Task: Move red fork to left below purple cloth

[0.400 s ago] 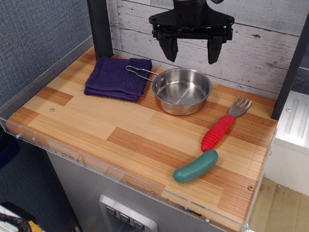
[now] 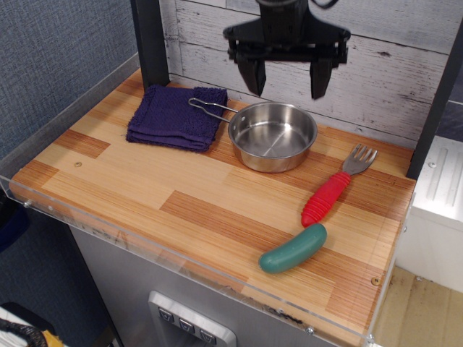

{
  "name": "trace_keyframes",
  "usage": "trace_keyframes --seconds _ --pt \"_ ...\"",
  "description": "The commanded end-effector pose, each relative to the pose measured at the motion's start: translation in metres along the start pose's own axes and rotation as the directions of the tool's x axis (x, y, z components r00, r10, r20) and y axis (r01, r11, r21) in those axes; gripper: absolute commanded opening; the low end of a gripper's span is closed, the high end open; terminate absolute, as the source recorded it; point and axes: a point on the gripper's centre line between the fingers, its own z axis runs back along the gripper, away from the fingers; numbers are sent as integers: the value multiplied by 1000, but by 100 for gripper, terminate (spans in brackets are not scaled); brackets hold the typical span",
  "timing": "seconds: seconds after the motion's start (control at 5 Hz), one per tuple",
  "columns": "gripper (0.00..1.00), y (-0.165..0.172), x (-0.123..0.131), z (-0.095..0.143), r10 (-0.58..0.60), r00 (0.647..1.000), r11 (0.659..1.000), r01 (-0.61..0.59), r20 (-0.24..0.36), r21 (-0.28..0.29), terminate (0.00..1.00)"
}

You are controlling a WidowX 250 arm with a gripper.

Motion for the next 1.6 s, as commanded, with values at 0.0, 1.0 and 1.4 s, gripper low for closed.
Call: trace_keyframes --seconds 0.0,1.0,1.4 --pt "100 -30 -11 6 -106 993 993 108 46 -43 0" --pt "100 -65 -52 -50 -304 948 953 302 -97 -33 0" --pt "100 -55 -48 -71 -286 948 957 289 -137 3 0"
